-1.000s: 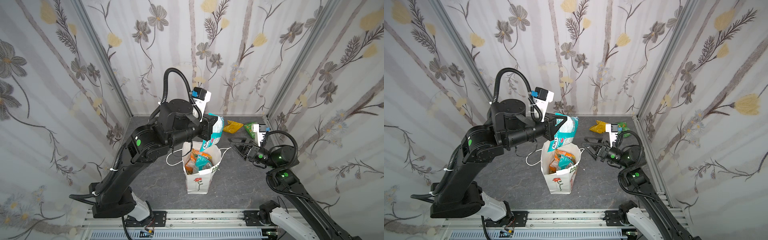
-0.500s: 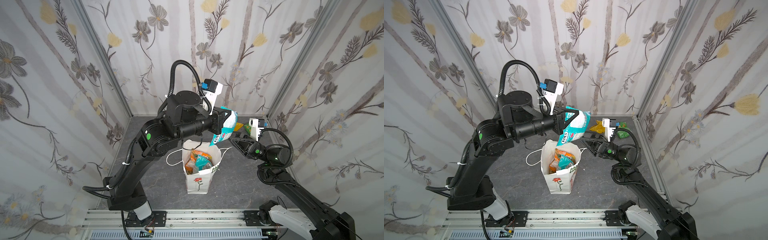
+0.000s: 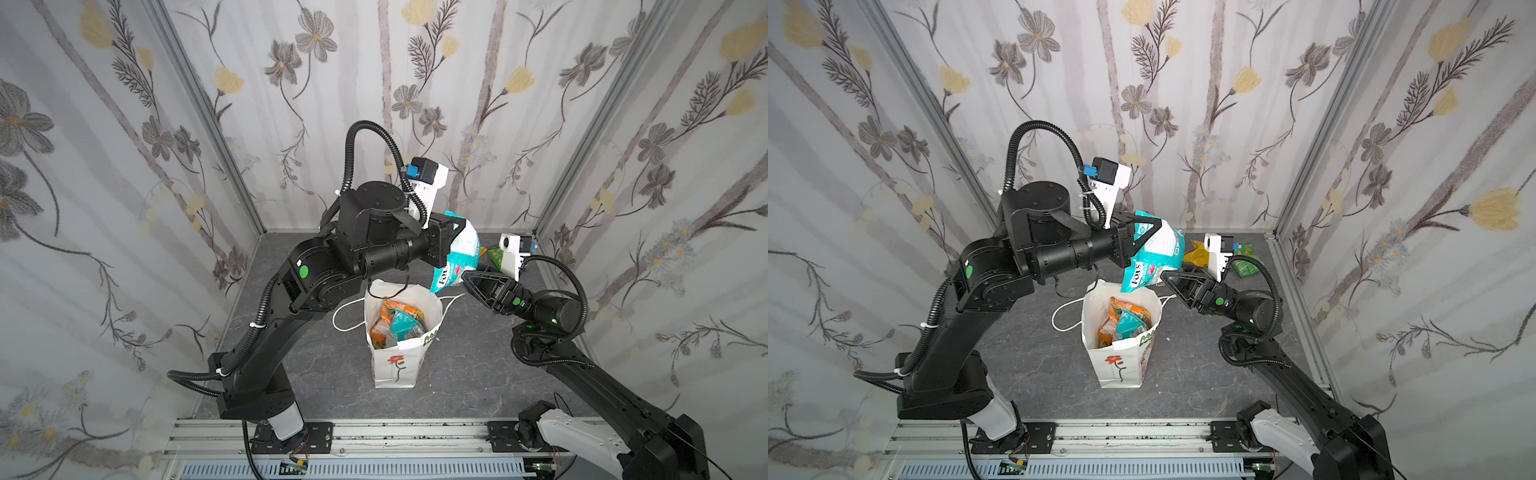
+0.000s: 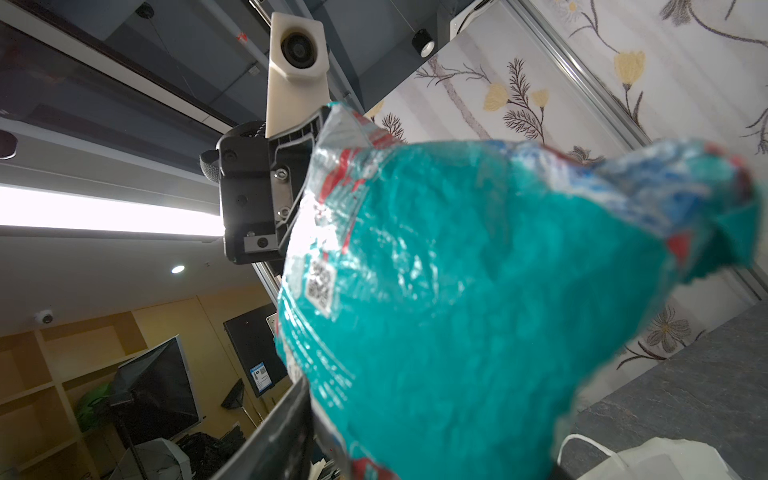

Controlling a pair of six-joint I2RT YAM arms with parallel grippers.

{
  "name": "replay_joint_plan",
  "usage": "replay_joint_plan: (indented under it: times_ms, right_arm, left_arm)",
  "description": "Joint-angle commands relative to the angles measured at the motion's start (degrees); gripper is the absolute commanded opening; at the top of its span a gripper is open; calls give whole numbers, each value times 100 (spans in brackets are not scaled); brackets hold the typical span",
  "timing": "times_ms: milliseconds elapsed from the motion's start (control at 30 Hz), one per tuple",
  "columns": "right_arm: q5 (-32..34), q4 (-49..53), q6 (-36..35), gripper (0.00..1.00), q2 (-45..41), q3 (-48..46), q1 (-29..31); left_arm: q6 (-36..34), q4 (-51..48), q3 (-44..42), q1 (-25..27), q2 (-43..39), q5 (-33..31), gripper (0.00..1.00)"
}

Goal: Take the snacks out of the paper bag
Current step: 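Raise the teal packet out of the bag with the right gripper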

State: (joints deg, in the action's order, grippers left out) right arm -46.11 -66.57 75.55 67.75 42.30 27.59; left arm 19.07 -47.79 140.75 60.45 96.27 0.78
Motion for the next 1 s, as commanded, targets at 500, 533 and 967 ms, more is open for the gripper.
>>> replay_joint_plan:
  times_ms: [500,533,967]
  right_arm:
    - [480,1870,-1079,6,-513,536,17]
    - [496,2016,-1166,4,-529,577,17]
    - [1142,4153,-2420,0,-623,1339,-436]
  left_arm:
    - [-137,214,-547,-2,-384,-473,36]
    - [-176,222,-570,-5,-420,-473,41]
    - [-676,215,-1515,-9,-1277,-895,79]
